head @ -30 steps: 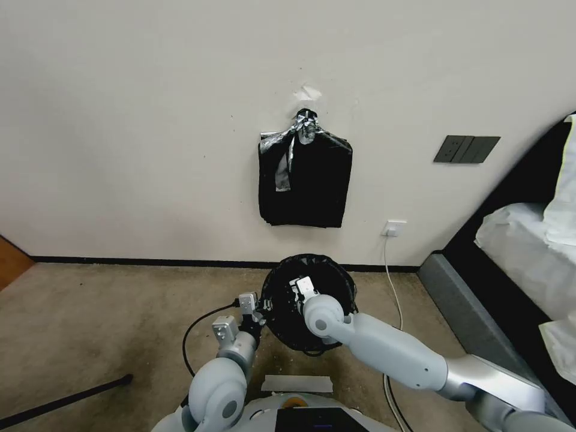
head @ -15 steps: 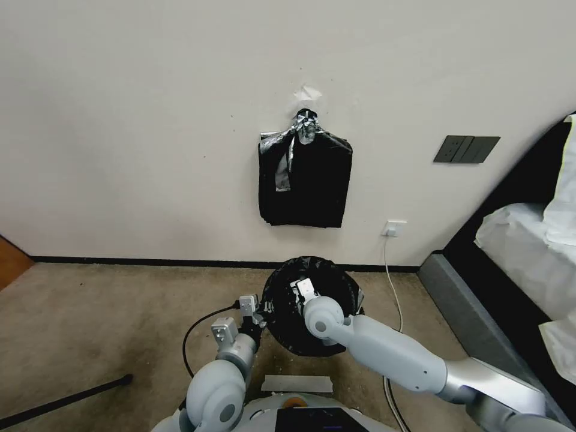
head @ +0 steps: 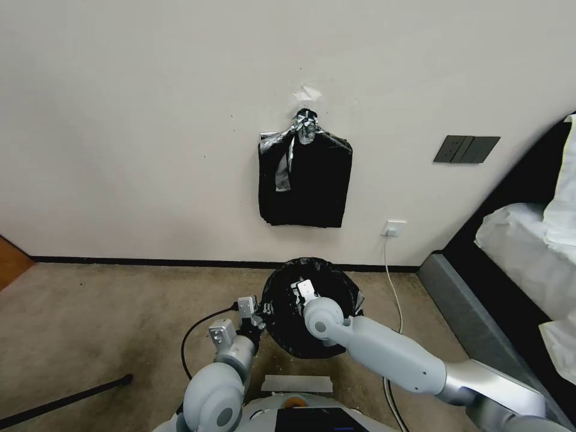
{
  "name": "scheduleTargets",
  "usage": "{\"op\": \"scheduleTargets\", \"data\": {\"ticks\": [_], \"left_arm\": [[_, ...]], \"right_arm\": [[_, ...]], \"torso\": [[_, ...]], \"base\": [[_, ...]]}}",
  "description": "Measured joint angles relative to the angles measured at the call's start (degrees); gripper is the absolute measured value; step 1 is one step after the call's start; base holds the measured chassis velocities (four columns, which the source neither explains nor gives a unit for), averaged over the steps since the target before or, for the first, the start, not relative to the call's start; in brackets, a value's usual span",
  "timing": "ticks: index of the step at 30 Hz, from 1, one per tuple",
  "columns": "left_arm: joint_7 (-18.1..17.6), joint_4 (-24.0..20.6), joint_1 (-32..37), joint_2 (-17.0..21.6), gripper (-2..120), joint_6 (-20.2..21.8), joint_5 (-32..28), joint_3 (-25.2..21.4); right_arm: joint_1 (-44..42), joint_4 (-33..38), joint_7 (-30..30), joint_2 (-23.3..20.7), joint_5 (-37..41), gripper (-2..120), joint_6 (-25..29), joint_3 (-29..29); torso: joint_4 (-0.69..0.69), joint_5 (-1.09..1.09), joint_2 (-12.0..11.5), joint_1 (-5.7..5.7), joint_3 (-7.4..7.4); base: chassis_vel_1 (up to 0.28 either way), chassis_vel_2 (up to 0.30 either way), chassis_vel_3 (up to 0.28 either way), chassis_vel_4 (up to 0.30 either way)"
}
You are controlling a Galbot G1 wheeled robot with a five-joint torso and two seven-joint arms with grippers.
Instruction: Place a trash bag onto the trash bin.
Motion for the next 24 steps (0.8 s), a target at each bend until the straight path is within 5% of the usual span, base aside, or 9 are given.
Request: {"op": "scheduleTargets", "data": {"ticks": [5,16,24], "left_arm": [[-0.8,1.35,-0.47,-0.24,1,0.14,-0.5,0.01],[-2.56,6.26,-2.38,-1.89,1,0.56,-1.86,0.13],[-9.19,11.29,-5.79,-4.08,1,4.11,-8.24,0.11]], "right_arm": [[-0.02,4.11,0.68,-1.97,2.52,2,0.01,1.02],[-6.89,18.22,0.31,-9.92,6.38,40,0.01,9.69],[-23.57,25.46,-5.26,-13.56,1.09,72,-0.01,22.33]], "torso": [[0.01,0.01,0.0,0.0,0.0],[0.01,0.0,0.0,0.0,0.0],[0.0,0.01,0.0,0.0,0.0]], "base": [[0.0,0.0,0.0,0.0],[0.0,0.0,0.0,0.0],[0.0,0.0,0.0,0.0]]}}
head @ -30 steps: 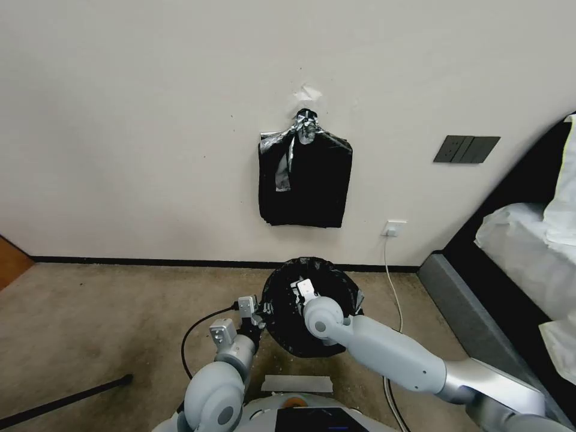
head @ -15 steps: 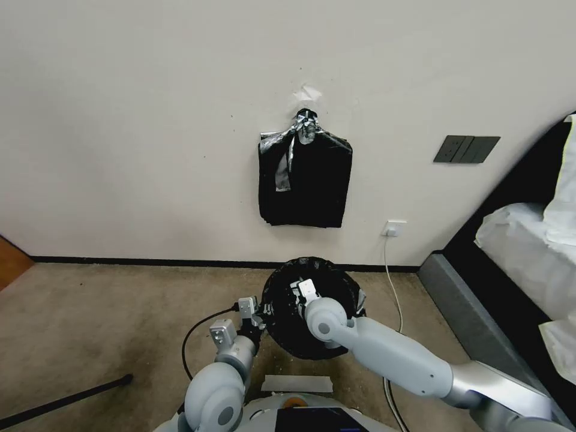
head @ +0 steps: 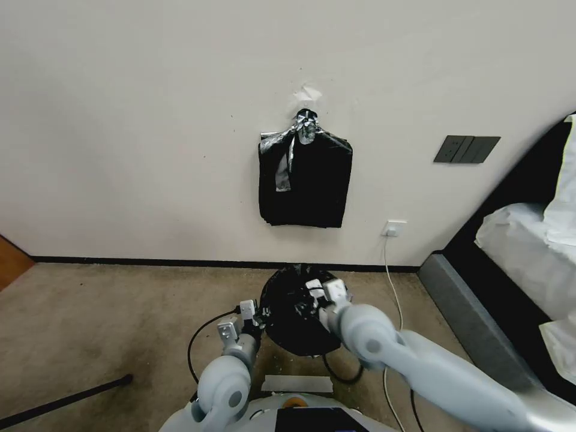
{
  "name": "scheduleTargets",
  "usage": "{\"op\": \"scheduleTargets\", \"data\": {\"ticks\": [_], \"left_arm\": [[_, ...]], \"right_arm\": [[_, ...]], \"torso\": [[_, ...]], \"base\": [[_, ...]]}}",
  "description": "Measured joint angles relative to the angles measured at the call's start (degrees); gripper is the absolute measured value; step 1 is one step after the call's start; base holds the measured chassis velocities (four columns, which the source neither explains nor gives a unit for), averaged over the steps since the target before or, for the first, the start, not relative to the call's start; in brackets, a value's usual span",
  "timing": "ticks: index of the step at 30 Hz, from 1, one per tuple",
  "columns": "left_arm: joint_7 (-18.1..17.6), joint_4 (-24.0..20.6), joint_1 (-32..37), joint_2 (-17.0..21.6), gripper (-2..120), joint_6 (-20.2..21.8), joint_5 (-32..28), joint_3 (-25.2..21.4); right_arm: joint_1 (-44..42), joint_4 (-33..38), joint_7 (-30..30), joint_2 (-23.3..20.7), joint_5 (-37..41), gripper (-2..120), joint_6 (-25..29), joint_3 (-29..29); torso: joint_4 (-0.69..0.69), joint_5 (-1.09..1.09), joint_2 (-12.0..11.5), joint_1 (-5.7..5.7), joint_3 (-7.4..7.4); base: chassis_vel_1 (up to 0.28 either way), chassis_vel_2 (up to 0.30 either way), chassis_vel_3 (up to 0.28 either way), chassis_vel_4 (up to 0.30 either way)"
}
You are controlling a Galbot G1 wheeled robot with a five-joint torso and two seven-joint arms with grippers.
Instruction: Place a trash bag onto the trash bin.
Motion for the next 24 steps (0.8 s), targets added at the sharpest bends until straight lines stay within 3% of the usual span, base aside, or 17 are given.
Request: {"op": "scheduleTargets", "data": {"ticks": [8,18,24], "left_arm": [[-3.42,1.91,-0.81,-0.16,1,1.7,-1.87,-0.77],[-4.77,4.1,-2.03,-0.06,1,1.9,-3.41,-1.53],[-4.87,4.11,-1.9,-0.21,18,1.77,-3.32,-1.76]], "right_arm": [[-9.53,-0.81,-5.18,1.76,-6.71,99,-0.01,6.22],[-11.61,-0.69,-5.69,2.35,-7.67,100,-0.01,7.77],[-11.92,-0.59,-5.83,2.29,-8.1,100,-0.01,8.28]], "torso": [[0.0,-0.01,0.0,0.0,0.0],[0.01,-0.01,0.0,0.0,0.01],[0.01,-0.01,0.0,0.0,0.0]], "base": [[0.0,0.0,0.0,0.0],[0.0,0.0,0.0,0.0],[0.0,0.0,0.0,0.0]]}}
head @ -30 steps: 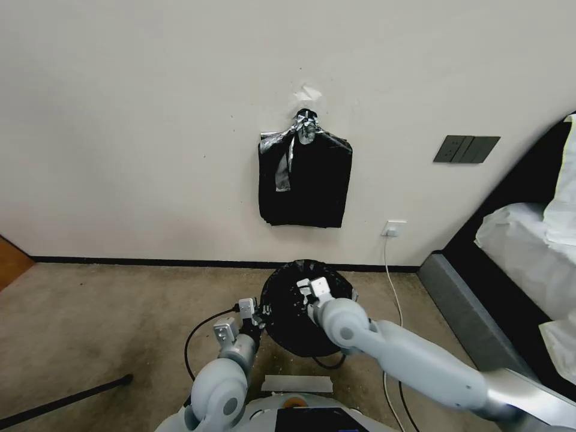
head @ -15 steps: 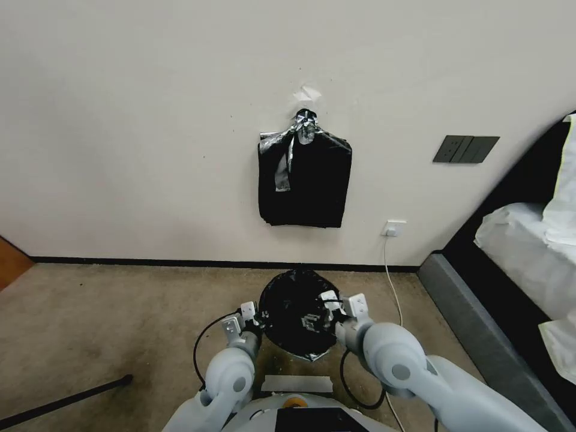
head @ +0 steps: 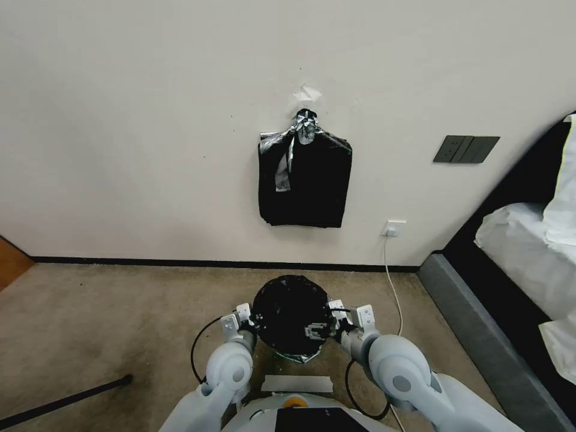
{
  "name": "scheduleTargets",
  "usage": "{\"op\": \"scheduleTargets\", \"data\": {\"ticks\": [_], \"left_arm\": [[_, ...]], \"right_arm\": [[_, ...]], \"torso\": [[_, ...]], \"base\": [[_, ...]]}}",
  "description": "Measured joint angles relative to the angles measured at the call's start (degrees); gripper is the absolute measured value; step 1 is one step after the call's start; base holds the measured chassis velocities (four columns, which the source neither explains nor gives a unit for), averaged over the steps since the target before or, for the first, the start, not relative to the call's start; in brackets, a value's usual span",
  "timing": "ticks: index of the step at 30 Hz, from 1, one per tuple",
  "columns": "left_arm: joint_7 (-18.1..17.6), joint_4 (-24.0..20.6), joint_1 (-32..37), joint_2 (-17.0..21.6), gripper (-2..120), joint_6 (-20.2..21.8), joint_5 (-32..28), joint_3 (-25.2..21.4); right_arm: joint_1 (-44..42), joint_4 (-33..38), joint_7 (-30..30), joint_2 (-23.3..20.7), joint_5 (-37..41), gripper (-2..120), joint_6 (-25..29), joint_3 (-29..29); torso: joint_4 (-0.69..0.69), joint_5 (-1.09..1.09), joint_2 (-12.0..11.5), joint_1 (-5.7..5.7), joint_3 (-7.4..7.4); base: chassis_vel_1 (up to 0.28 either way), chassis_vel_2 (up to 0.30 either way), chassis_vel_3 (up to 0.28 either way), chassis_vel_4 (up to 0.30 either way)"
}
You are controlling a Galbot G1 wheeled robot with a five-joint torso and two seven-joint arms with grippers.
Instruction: Place a trash bag onto the trash bin.
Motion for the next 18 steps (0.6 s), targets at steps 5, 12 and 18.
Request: {"op": "scheduleTargets", "data": {"ticks": [5,12,18], "left_arm": [[3.7,-1.1,0.79,0.68,41,-2.26,2.0,-1.15],[14.49,-2.94,5.13,2.38,67,-10.83,12.78,-3.81],[24.56,-1.92,10.18,2.22,83,-21.57,24.82,-8.82]], "right_arm": [[-2.29,-0.2,-1.26,1.45,-1.94,100,0.0,2.32],[-9.03,-1.54,-12.3,5.73,-18.26,100,1.53,7.18],[-15.94,-5.48,-23.56,12.86,-37.23,100,13.76,10.8]], "torso": [[0.0,0.0,0.0,0.0,0.0],[0.0,-0.01,0.0,0.0,0.0],[0.0,-0.01,0.0,0.0,0.0]], "base": [[0.0,0.0,0.0,0.0],[0.0,0.0,0.0,0.0],[0.0,0.0,0.0,0.0]]}}
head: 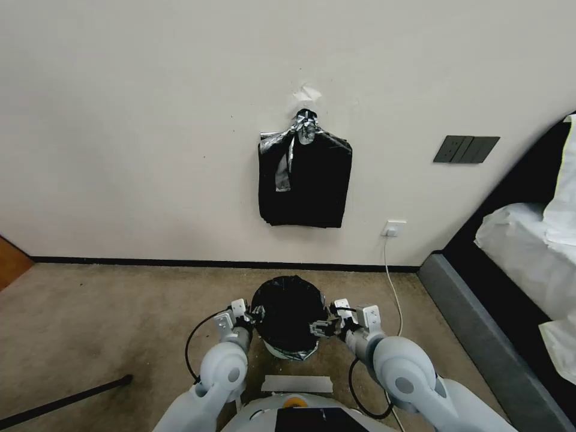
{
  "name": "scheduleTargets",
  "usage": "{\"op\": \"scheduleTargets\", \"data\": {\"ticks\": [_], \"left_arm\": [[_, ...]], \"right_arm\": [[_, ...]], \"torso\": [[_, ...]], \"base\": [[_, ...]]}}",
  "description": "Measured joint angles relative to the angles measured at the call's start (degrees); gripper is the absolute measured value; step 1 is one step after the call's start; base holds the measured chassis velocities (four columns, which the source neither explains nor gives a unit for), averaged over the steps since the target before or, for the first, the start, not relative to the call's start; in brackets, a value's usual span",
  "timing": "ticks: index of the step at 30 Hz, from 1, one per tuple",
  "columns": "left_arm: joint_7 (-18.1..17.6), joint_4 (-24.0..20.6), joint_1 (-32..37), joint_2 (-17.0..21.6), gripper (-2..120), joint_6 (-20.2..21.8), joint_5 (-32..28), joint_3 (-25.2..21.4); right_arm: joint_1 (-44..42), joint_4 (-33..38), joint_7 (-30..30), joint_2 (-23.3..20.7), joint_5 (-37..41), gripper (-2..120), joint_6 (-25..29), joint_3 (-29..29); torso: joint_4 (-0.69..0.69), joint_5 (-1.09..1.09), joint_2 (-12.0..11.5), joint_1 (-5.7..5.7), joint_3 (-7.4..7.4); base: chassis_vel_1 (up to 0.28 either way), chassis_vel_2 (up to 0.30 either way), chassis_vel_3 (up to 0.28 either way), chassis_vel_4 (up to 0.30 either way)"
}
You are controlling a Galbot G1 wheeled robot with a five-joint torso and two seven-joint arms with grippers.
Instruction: Place a trash bag onto the trash bin.
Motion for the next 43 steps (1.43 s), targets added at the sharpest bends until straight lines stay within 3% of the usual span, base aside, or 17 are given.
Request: {"op": "scheduleTargets", "data": {"ticks": [1,2,4,6,7,10,11,12,14,19,43], "left_arm": [[1.01,0.06,0.74,-0.06,86,-1.32,1.44,-0.86],[2.97,0.07,2.32,-0.24,92,-3.93,4.72,-2.56],[3.69,0.08,3.0,-0.34,94,-5.06,6.13,-3.25],[6.23,0.29,6.16,-1.32,99,-10.39,14.38,-6.54],[6.23,0.29,6.16,-1.32,99,-10.39,14.38,-6.54],[8.64,1.87,12.01,-4.9,100,-20.0,27.46,-11.64],[8.64,1.87,12.01,-4.9,100,-20.0,27.46,-11.64],[9.21,1.87,14.58,-6.52,100,-22.51,28.66,-12.62],[9.68,1.88,16.77,-8.07,100,-24.42,28.71,-13.01],[11.24,2.07,18.05,-10.19,100,-25.94,27.35,-13.38],[11.17,2.13,17.71,-10.15,100,-25.55,26.49,-13.15]], "right_arm": [[-0.8,-0.63,-1.28,0.82,-2.02,100,1.76,0.44],[-3.26,-2.58,-4.7,3.11,-7.77,100,7.0,1.86],[-4.16,-3.25,-5.66,3.99,-9.82,100,8.72,2.49],[-7.66,-7.01,-9.26,7.44,-20.68,100,17.86,5.29],[-7.66,-7.01,-9.26,7.44,-20.68,100,17.86,5.29],[-12.17,-11.57,-11.4,13.86,-30.56,100,32.6,10.17],[-12.17,-11.57,-11.4,13.86,-30.56,100,32.6,10.17],[-13.56,-12.04,-11.54,16.73,-31.85,100,37.24,12.25],[-14.27,-12.03,-11.64,19.23,-32.05,100,40.95,13.71],[-14.82,-11.0,-12.12,22.37,-30.33,100,43.69,14.56],[-14.56,-10.58,-11.99,22.16,-29.18,100,43.03,14.23]], "torso": [[-0.01,-0.01,0.0,0.0,0.0],[-0.01,0.02,0.0,0.0,0.0],[-0.01,0.01,0.0,0.0,0.0],[-0.01,0.0,0.0,0.0,-0.01],[-0.01,0.0,0.0,0.0,-0.01],[-0.01,0.01,0.0,0.0,0.0],[-0.01,0.01,0.0,0.0,0.0],[0.0,0.0,0.0,0.0,-0.01],[0.0,0.02,0.0,0.0,-0.01],[-0.01,0.01,0.0,0.0,0.0],[-0.01,0.01,0.0,0.0,0.0]], "base": [[0.0,0.0,0.0,0.0],[0.0,0.0,0.0,0.0],[0.0,0.0,0.0,0.0],[0.0,0.0,0.0,0.0],[0.0,0.0,0.0,0.0],[0.0,0.0,0.0,0.0],[0.0,0.0,0.0,0.0],[0.0,0.0,0.0,0.0],[0.0,0.0,0.0,0.0],[0.0,0.0,0.0,0.0],[0.0,0.0,0.0,0.0]]}}
